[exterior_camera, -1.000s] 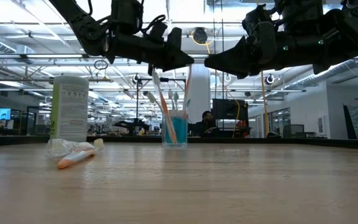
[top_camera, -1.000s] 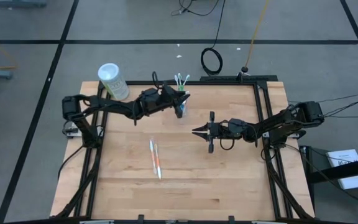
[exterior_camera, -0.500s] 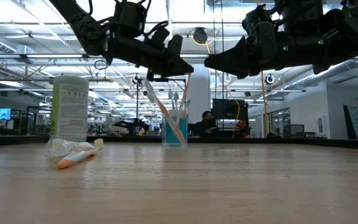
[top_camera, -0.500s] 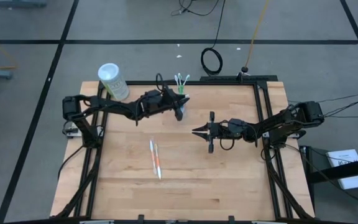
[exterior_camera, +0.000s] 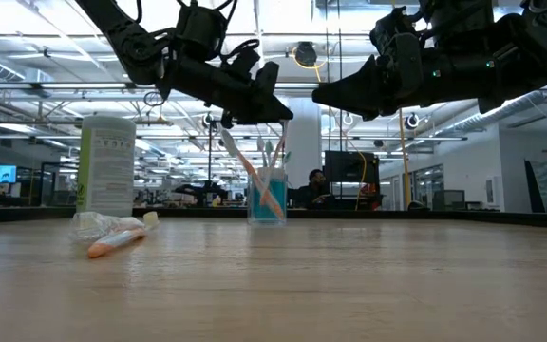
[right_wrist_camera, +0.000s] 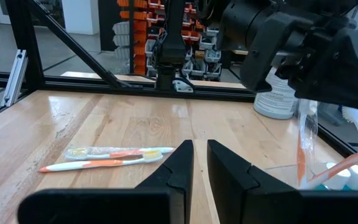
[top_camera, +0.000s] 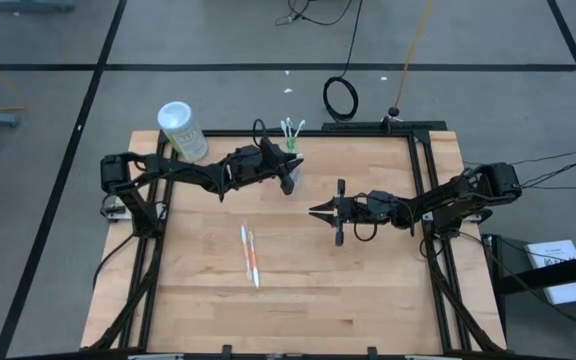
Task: Pick & Place toothbrushing station
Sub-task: Put the orange toothbrush into the transparent organizer
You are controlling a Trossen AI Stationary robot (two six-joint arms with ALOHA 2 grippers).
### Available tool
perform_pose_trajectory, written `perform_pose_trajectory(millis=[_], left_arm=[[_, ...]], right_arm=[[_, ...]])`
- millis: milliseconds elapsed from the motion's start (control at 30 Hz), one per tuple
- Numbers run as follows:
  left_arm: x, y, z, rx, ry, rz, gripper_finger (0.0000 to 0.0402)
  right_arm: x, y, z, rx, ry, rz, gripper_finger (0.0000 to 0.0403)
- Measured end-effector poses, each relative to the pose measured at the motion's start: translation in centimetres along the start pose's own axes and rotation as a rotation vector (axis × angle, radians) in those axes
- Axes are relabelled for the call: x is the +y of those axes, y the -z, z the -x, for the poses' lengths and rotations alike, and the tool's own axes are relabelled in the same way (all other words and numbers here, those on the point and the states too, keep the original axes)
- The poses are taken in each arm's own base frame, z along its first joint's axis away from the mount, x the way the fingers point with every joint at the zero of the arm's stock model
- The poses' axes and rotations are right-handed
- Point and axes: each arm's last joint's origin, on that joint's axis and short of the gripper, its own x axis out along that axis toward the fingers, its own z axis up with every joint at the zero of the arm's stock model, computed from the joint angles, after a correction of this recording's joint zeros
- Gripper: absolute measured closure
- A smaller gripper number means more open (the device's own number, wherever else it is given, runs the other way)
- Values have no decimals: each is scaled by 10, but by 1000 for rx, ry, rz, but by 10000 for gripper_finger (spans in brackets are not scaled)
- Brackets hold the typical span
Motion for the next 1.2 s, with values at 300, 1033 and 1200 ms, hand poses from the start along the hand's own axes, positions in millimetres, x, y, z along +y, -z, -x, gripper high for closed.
perform_pose_trajectory(millis=[300, 1033, 1200], left_arm=[[1, 8, 0, 81, -15, -10, 330], [1, 11, 1, 119, -26, -34, 313], [1, 12, 1, 123, -26, -32, 257]], right_arm=[[0, 0, 0, -1, 0, 0, 362], [0, 0, 0, -1, 0, 0, 362], [0, 0, 0, 0, 0, 0, 362]])
